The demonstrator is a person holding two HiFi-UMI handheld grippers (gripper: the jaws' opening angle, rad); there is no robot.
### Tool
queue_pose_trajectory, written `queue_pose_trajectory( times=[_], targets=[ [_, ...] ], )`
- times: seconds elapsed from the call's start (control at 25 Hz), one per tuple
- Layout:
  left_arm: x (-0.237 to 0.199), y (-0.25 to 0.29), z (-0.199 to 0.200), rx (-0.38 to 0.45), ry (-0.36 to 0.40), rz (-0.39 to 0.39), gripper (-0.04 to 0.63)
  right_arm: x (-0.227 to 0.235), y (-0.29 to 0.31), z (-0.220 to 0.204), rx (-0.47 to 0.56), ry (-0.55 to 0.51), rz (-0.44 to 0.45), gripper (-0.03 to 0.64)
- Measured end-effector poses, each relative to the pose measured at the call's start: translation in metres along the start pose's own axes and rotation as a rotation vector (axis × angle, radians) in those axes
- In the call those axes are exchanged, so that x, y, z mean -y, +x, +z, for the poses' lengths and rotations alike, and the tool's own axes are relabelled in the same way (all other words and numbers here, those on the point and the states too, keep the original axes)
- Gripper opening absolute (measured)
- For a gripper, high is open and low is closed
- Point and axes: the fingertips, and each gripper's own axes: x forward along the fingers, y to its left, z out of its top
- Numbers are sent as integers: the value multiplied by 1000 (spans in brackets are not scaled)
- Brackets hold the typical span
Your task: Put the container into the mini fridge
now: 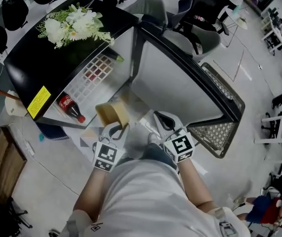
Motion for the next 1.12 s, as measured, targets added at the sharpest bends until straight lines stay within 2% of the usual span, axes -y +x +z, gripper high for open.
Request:
queue_pose_trajectory(
  times=[0.36, 0.6, 0.84, 1.12],
  targets=[
    [-17, 10, 21, -41, -19, 177, 20, 17, 32, 15, 6, -51, 182, 3],
    [-25, 14, 28, -119, 10, 279, 20, 19, 47, 16, 11, -73, 277, 3],
    [-38, 17, 38, -184, 56, 364, 20, 20, 55, 17, 18, -91, 331, 3],
    [-65, 20, 53, -224, 106, 430, 21, 30, 60, 17, 18, -96, 341, 3]
  ],
)
